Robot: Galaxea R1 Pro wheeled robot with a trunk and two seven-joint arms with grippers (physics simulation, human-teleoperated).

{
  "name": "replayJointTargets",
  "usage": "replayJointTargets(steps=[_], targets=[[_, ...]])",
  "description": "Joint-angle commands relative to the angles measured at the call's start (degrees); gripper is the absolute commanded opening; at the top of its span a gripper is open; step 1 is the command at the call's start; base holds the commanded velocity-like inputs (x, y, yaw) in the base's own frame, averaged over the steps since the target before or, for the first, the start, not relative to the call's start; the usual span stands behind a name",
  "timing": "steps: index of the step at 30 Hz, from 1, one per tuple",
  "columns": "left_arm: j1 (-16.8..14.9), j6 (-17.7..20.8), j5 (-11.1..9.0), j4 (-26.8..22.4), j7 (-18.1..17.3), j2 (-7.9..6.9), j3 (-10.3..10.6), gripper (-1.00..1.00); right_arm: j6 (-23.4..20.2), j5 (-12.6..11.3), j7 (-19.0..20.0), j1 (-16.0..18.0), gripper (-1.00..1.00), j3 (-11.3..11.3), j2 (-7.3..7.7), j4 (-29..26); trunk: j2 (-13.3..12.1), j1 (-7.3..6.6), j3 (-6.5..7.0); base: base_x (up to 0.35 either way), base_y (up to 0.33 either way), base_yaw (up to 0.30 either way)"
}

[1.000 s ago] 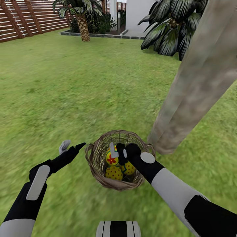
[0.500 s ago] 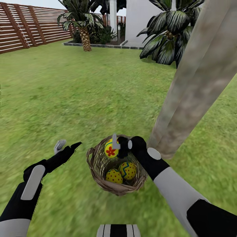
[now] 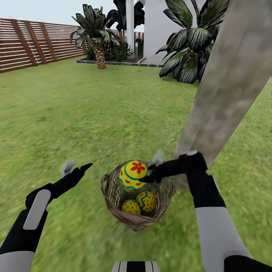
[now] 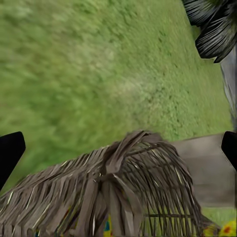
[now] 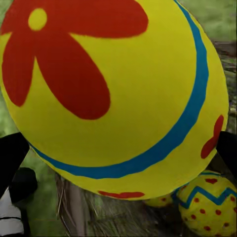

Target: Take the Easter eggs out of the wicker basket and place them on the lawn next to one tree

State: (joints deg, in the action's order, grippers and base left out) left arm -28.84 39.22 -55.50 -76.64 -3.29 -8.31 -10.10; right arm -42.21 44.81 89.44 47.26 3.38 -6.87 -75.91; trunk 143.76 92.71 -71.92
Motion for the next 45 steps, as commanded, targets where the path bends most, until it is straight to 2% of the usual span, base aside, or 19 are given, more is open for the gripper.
replayJointTargets(steps=[1,2,4,7,10,14,24,29,32,42,43,45], targets=[[0.0,0.3,0.1,0.0,-0.2,0.03,-0.1,1.0,-1.6,-4.4,0.6,-0.5,-1.0,2.0,0.38,0.0,0.0,-0.03,0.18,0.0,0.0,0.0],[0.0,0.2,0.2,0.1,-0.2,0.13,0.0,1.0,-5.8,-14.1,0.6,-4.1,-1.0,3.7,1.95,-0.1,0.0,-0.06,0.4,0.0,0.0,0.0],[0.0,-0.1,0.2,0.1,-0.5,0.21,0.1,1.0,-6.8,-16.9,0.6,-5.1,-1.0,4.2,2.15,0.0,0.0,-0.06,0.4,0.0,0.0,0.0],[0.0,-0.4,0.3,0.1,-0.6,0.44,0.4,1.0,-7.1,-17.6,0.6,-6.4,-1.0,4.6,2.27,0.0,0.0,-0.06,0.4,0.0,0.0,0.0],[0.0,-0.2,0.1,0.2,-0.8,0.76,0.7,1.0,-7.1,-17.9,0.6,-8.1,-1.0,6.7,2.26,0.1,0.0,-0.06,0.4,0.0,0.0,0.0],[0.0,0.0,0.3,0.1,-0.6,1.21,3.2,1.0,-7.2,-17.9,0.6,-9.4,-1.0,7.3,2.29,0.1,0.0,-0.06,0.4,-0.162,-0.087,0.0],[0.0,0.2,0.0,-0.5,-0.7,0.78,3.0,1.0,-7.1,-17.9,0.6,-9.9,-1.0,7.3,2.21,0.4,0.0,-0.06,0.4,-0.305,-0.111,0.0],[-0.5,-1.4,-1.8,-2.1,-1.4,2.08,1.4,1.0,-8.1,-18.6,0.6,-10.5,-1.0,8.6,2.46,-0.6,0.0,-0.06,0.4,0.0,0.0,0.0],[-0.4,-1.3,-2.8,-3.1,-2.4,2.87,1.8,1.0,-9.0,-19.5,0.6,-10.7,-1.0,9.6,2.97,-1.6,0.0,-0.06,0.4,0.0,0.0,0.0],[-0.4,-1.3,-6.3,-6.3,-5.6,2.48,1.9,1.0,-11.4,-22.8,0.6,-10.7,-1.0,9.8,3.09,-3.6,0.0,-0.06,0.4,0.0,0.0,0.0],[-0.4,-1.3,-19.1,-7.0,-8.8,2.5,1.9,1.0,-11.4,-26.5,0.6,-10.7,-1.0,9.9,3.09,-3.6,0.0,-0.06,0.4,0.0,0.0,0.0],[-0.4,-1.3,-19.2,-7.1,-8.9,2.51,2.0,1.0,-11.4,-26.5,0.6,-10.7,-1.0,9.9,3.09,-3.6,0.0,-0.06,0.4,-0.021,0.0,0.0]])
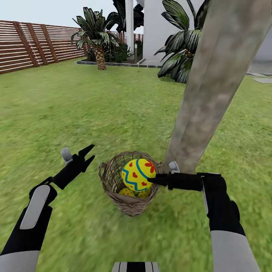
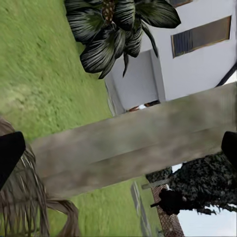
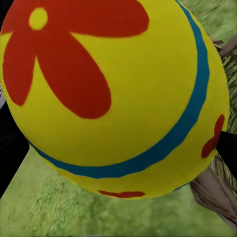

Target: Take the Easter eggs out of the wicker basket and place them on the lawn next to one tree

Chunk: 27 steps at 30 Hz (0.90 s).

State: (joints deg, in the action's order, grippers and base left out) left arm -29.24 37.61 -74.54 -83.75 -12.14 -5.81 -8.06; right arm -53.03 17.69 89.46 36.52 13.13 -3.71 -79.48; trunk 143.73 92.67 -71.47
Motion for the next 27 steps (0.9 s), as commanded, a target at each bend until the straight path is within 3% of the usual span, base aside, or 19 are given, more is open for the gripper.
replayJointTargets(steps=[1,9,11,12,15,17,20,25,27], targets=[[0.0,0.4,-0.2,-0.1,-0.1,0.01,0.0,1.0,-0.6,0.6,0.5,0.0,-1.0,0.1,-0.1,-0.1,0.0,-0.02,-0.04,-0.178,0.0,0.0],[0.0,0.4,-0.2,-0.4,-0.4,0.01,0.2,1.0,-0.6,0.6,0.5,0.0,-1.0,0.3,-0.08,-0.1,0.0,-0.02,-0.04,-0.325,0.0,0.0],[0.0,0.4,-0.2,-0.4,-0.4,0.0,0.2,1.0,-0.6,0.6,0.5,0.0,-1.0,1.5,-0.04,-0.1,0.0,-0.02,-0.04,-0.326,0.0,0.0],[0.0,0.4,-0.2,-0.4,-0.4,0.01,0.2,1.0,-0.6,0.7,0.5,0.0,-1.0,3.2,0.15,-0.3,0.0,-0.02,-0.04,-0.176,0.0,0.0],[0.0,0.4,-0.2,-0.4,-0.4,0.0,0.2,1.0,-0.2,0.9,0.5,0.0,-1.0,9.0,3.16,-1.3,0.0,-0.02,-0.04,-0.049,0.0,0.0],[0.0,0.4,-0.2,-0.4,-0.4,0.01,0.2,1.0,0.0,0.9,-1.3,0.0,-1.0,13.3,6.62,-1.7,0.0,-0.02,-0.04,-0.005,0.0,0.0],[0.0,0.4,-0.2,-0.4,-0.7,0.01,0.2,1.0,0.1,1.0,-3.3,0.0,-1.0,14.2,8.79,-1.7,0.0,-0.02,-0.04,0.0,0.0,0.0],[0.0,0.8,-0.4,-0.4,-5.6,0.01,0.2,1.0,0.2,1.7,-14.1,0.0,-1.0,14.1,9.39,-1.7,0.0,-0.02,-0.04,0.0,0.0,0.0],[0.0,1.6,-0.5,-0.4,-7.3,-0.02,0.2,1.0,0.1,1.7,-15.1,0.0,-1.0,13.7,11.88,-1.7,0.0,-0.02,-0.04,0.0,0.0,0.0]])
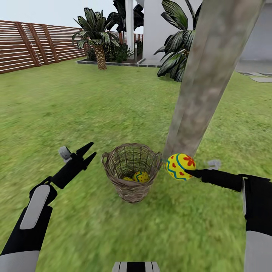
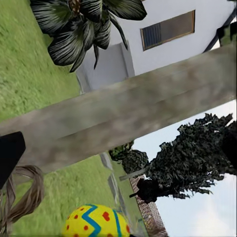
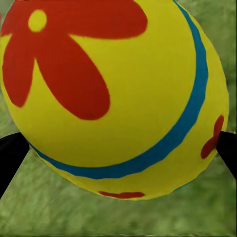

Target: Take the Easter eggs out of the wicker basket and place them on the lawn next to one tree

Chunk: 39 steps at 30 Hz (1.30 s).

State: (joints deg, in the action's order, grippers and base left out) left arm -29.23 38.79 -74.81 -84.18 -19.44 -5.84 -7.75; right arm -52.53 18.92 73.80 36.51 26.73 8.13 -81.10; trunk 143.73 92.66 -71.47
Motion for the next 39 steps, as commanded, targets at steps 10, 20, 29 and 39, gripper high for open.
replayJointTargets(steps=[10,20,29,39], targets=[[0.0,1.8,-0.3,0.0,-0.4,-0.05,-0.1,1.0,-0.7,21.3,-12.7,0.1,-1.0,-7.5,1.93,0.3,0.0,-0.01,-0.04,0.0,0.0,0.0],[0.0,5.5,-0.4,-0.2,-1.2,0.13,1.3,1.0,0.0,20.7,-33.9,1.9,-1.0,-14.0,-1.41,9.4,0.0,-0.01,-0.04,0.0,0.0,0.0],[0.0,5.9,-0.4,-0.2,-3.6,0.22,1.6,1.0,13.4,11.7,-53.3,8.1,-1.0,-13.8,-4.15,29.2,0.0,-0.01,-0.04,0.0,0.0,0.0],[0.0,5.9,-0.4,-0.2,-3.7,0.29,1.6,1.0,16.5,7.4,-61.5,11.5,-1.0,-13.6,-4.01,37.6,0.0,-0.01,-0.04,0.0,0.0,0.0]])
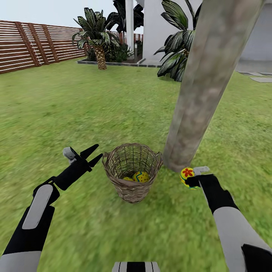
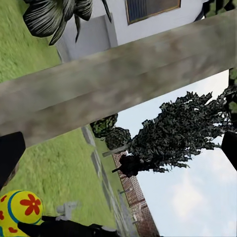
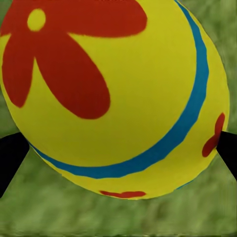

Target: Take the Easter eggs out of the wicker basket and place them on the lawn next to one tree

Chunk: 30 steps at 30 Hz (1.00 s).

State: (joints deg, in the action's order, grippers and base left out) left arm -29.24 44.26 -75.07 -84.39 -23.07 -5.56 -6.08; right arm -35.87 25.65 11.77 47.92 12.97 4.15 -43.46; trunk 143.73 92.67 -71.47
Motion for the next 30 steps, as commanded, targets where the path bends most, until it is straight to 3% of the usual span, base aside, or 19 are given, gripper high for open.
replayJointTargets(steps=[1,3,5,7,10,11,12,17,20,26,30], targets=[[0.0,0.4,-0.2,0.0,0.0,0.07,0.0,1.0,1.0,0.5,0.0,1.0,-1.0,0.2,-0.02,2.5,0.0,-0.01,-0.04,0.0,0.0,0.0],[0.0,0.4,-0.2,0.0,-0.1,0.01,1.0,1.0,3.6,0.4,-1.4,2.0,-1.0,0.2,-0.02,5.6,0.0,-0.01,-0.04,0.0,0.0,0.0],[0.0,0.4,-0.2,0.0,-0.1,-0.12,2.4,1.0,4.9,-1.4,-3.2,2.4,-1.0,0.3,-0.07,7.1,0.0,0.01,-0.27,0.0,0.0,0.0],[0.0,0.4,-0.3,-0.1,-0.1,-0.05,3.1,1.0,5.5,-2.6,-7.1,3.1,-1.0,0.3,-0.2,9.2,0.1,0.06,-0.71,0.0,0.0,0.0],[0.0,0.3,-0.3,-0.1,0.0,0.52,9.2,1.0,5.5,-2.6,-8.8,4.4,-1.0,0.3,-0.28,11.9,0.1,0.14,-1.37,0.0,0.0,0.0],[0.0,0.2,-0.2,0.0,0.2,1.82,12.9,1.0,5.5,-2.7,-9.0,5.0,-1.0,0.3,-0.25,12.7,0.1,0.17,-1.59,0.0,0.0,0.0],[0.0,-0.3,-0.1,0.0,0.6,4.01,19.1,1.0,5.5,-2.7,-9.3,7.0,-1.0,0.3,-0.18,16.7,0.1,0.19,-1.82,0.0,0.0,0.0],[0.0,-0.5,0.2,0.0,0.8,7.09,25.8,1.0,5.5,-2.7,-9.6,10.9,-1.0,0.9,-0.11,24.1,0.2,0.32,-2.92,0.0,0.0,0.0],[0.0,-0.6,0.3,0.0,1.1,8.1,27.4,1.0,5.5,-2.7,-10.6,11.2,-1.0,2.1,-0.17,24.8,0.2,0.37,-3.37,0.0,0.0,0.0],[0.0,-0.7,0.4,0.0,1.0,8.33,27.6,1.0,6.3,-2.6,-10.7,11.2,-1.0,2.4,-0.22,24.8,0.2,0.37,-3.37,0.0,-0.018,0.0],[0.0,-0.7,0.4,0.0,1.1,8.48,27.6,1.0,7.5,-2.6,-10.7,11.1,-1.0,2.4,-0.36,24.7,0.2,0.37,-3.37,0.016,-0.264,0.0]])
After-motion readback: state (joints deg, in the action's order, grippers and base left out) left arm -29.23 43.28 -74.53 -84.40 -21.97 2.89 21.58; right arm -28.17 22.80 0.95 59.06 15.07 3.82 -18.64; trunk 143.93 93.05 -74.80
